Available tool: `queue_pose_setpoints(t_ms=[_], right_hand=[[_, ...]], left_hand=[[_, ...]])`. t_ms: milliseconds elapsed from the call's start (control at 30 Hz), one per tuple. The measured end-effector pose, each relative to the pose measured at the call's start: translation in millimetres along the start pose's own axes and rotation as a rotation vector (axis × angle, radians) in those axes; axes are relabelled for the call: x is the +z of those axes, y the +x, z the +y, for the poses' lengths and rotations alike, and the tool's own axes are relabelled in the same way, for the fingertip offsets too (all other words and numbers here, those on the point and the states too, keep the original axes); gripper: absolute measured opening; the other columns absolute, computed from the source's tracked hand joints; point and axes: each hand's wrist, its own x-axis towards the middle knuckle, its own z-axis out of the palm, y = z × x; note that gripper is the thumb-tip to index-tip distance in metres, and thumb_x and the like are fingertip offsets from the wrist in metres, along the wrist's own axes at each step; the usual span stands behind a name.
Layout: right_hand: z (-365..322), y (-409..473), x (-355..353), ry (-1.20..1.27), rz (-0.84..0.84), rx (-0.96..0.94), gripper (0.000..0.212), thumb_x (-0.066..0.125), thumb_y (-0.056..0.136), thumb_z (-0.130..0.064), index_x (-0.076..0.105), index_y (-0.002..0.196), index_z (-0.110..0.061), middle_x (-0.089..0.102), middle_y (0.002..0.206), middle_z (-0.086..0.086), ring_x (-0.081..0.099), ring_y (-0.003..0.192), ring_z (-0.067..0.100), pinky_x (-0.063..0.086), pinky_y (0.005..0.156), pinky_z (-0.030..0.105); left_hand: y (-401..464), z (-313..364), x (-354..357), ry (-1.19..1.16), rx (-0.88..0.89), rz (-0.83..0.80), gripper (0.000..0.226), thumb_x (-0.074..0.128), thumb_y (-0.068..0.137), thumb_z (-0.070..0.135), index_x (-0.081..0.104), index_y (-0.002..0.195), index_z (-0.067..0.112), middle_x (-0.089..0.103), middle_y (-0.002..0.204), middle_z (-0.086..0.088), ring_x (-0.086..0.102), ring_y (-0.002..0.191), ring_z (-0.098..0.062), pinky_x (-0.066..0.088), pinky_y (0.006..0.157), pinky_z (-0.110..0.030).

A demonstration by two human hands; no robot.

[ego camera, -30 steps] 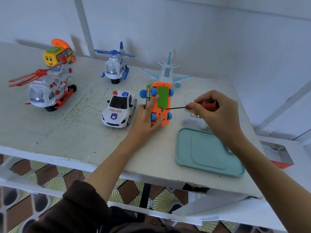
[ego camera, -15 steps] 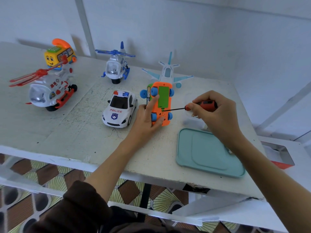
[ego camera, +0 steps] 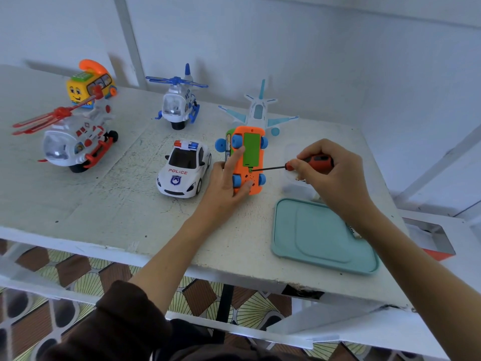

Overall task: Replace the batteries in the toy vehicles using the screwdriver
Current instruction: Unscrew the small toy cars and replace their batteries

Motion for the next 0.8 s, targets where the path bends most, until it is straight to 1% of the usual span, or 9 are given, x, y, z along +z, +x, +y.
queue_pose_setpoints(t_ms=[67, 167, 300, 400, 467, 567, 667, 733, 800], right_hand=[[1, 0, 0, -0.013, -0.003, 0.011, 0.013, 0.072, 0.078, -0.016, 0.062, 0.079, -0.008, 0.065, 0.071, 0.004, 0.064, 0.063, 0.016, 0.056, 0.066, 0.034], [0, 0, -1, 0.034, 0.000, 0.067, 0.014, 0.071, 0.079, -0.016, 0.061, 0.079, -0.006, 0.063, 0.067, 0.001, 0.061, 0.053, 0.009, 0.048, 0.055, 0.017], [-5, 2, -2, 0.021, -0.033, 0.145, 0.019, 0.065, 0.085, -0.023, 0.059, 0.080, -0.005, 0.061, 0.060, 0.001, 0.053, 0.039, 0.006, 0.043, 0.042, 0.016], [-5, 6, -5, 0.017, -0.080, 0.231, 0.038, 0.047, 0.093, -0.036, 0.058, 0.081, -0.001, 0.056, 0.044, -0.003, 0.041, 0.030, 0.007, 0.035, 0.034, 0.018], [-4, 9, -9, -0.015, -0.097, 0.243, 0.035, 0.045, 0.096, -0.030, 0.058, 0.085, 0.000, 0.056, 0.047, -0.003, 0.041, 0.031, 0.008, 0.037, 0.036, 0.018], [-4, 11, -13, -0.048, -0.136, 0.252, 0.009, 0.049, 0.090, -0.010, 0.057, 0.093, -0.008, 0.057, 0.062, 0.000, 0.049, 0.041, 0.007, 0.044, 0.048, 0.024], [-7, 12, -14, -0.058, -0.222, 0.259, 0.018, 0.050, 0.085, -0.002, 0.057, 0.099, -0.013, 0.060, 0.080, 0.001, 0.055, 0.057, 0.009, 0.046, 0.058, 0.021], [-10, 13, -16, -0.080, -0.279, 0.249, 0.019, 0.056, 0.085, -0.005, 0.059, 0.101, -0.015, 0.061, 0.092, -0.002, 0.059, 0.070, 0.007, 0.046, 0.063, 0.015], [-12, 15, -17, -0.146, -0.313, 0.240, 0.011, 0.059, 0.088, -0.022, 0.060, 0.098, -0.018, 0.063, 0.085, -0.008, 0.059, 0.070, 0.005, 0.044, 0.064, 0.013]], left_hand=[[0, -1, 1, -0.001, 0.000, 0.000, 0.064, 0.043, 0.084, 0.053, 0.012, 0.139, 0.046, 0.040, 0.111, -0.010, 0.051, 0.100, -0.026, 0.047, 0.092, -0.040], [0, -2, 1, 0.013, 0.019, 0.002, 0.064, 0.043, 0.083, 0.053, 0.012, 0.139, 0.046, 0.038, 0.109, -0.007, 0.051, 0.099, -0.026, 0.044, 0.089, -0.034], [-1, -2, 1, 0.003, 0.013, 0.009, 0.064, 0.042, 0.083, 0.053, 0.011, 0.138, 0.047, 0.040, 0.110, -0.009, 0.050, 0.100, -0.025, 0.043, 0.090, -0.033], [-1, -2, 0, -0.015, 0.005, 0.016, 0.064, 0.043, 0.083, 0.052, 0.012, 0.138, 0.047, 0.041, 0.110, -0.011, 0.050, 0.101, -0.026, 0.043, 0.091, -0.034], [-1, -2, 1, 0.013, 0.034, 0.009, 0.063, 0.042, 0.084, 0.050, 0.012, 0.138, 0.044, 0.040, 0.108, -0.007, 0.049, 0.099, -0.026, 0.041, 0.088, -0.033], [-1, -3, 2, 0.019, 0.037, 0.004, 0.062, 0.045, 0.086, 0.046, 0.014, 0.139, 0.044, 0.038, 0.107, -0.004, 0.049, 0.099, -0.025, 0.040, 0.087, -0.031], [0, -2, 1, -0.008, 0.019, 0.016, 0.064, 0.052, 0.089, 0.033, 0.015, 0.140, 0.044, 0.038, 0.108, -0.004, 0.048, 0.102, -0.025, 0.042, 0.091, -0.035], [-1, 0, 1, -0.005, 0.019, 0.016, 0.065, 0.052, 0.088, 0.031, 0.013, 0.138, 0.045, 0.039, 0.108, -0.006, 0.048, 0.102, -0.025, 0.044, 0.092, -0.038], [-1, 0, 0, 0.006, 0.023, 0.013, 0.063, 0.050, 0.088, 0.038, 0.013, 0.139, 0.045, 0.040, 0.108, -0.007, 0.049, 0.101, -0.025, 0.045, 0.092, -0.041]])
